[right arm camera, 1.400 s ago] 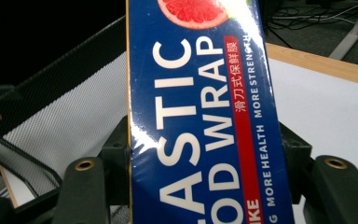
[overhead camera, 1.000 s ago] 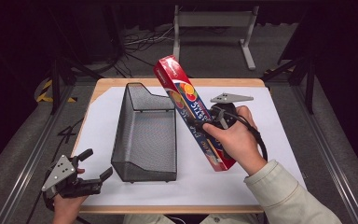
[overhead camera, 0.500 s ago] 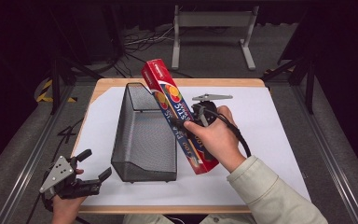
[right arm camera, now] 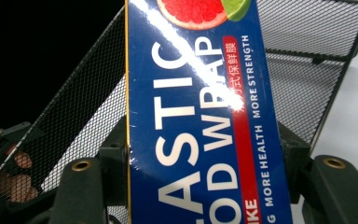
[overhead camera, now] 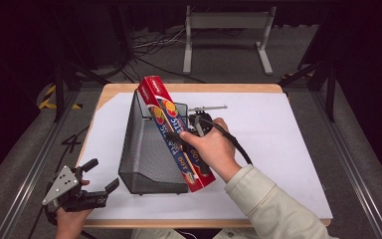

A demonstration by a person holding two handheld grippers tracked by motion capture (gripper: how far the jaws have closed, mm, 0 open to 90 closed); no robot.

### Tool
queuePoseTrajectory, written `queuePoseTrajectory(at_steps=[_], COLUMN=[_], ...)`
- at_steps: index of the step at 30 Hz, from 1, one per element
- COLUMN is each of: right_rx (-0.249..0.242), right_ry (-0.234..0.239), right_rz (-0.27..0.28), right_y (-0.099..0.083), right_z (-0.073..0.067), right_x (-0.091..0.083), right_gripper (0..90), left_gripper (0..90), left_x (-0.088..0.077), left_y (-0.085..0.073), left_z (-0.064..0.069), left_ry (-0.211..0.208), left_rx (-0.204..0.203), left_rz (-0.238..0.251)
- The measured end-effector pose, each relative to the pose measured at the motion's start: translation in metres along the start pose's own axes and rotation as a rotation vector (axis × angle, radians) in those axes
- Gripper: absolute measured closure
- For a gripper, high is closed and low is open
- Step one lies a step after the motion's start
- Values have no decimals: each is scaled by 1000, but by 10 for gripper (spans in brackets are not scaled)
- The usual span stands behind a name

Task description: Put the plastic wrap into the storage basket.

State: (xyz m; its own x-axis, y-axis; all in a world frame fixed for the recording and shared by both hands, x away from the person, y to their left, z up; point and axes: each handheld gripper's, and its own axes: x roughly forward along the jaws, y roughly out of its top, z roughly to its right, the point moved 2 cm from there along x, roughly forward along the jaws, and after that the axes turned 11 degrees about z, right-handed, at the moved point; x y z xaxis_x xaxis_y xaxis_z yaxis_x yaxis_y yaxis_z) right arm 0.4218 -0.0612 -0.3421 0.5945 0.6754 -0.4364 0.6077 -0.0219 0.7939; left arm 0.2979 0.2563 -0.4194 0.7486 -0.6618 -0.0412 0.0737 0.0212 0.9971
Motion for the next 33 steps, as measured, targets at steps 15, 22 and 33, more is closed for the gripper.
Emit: queuePoseTrajectory(at_steps=[15, 22, 33], right_rx=[10, 5, 20], right_ry=[-54, -96, -131], right_rz=[-124, -170, -272], right_y=[-7, -7, -7], right_z=[-1, -3, 3], right_x=[26, 32, 45], right_gripper=[394, 391, 391], left_gripper=[42, 42, 42], left_x=[0, 0, 0], left_y=[0, 0, 0], left_z=[1, 1, 1], left_ry=[3, 1, 0], left_rx=[2, 2, 6], left_rz=[1, 0, 2])
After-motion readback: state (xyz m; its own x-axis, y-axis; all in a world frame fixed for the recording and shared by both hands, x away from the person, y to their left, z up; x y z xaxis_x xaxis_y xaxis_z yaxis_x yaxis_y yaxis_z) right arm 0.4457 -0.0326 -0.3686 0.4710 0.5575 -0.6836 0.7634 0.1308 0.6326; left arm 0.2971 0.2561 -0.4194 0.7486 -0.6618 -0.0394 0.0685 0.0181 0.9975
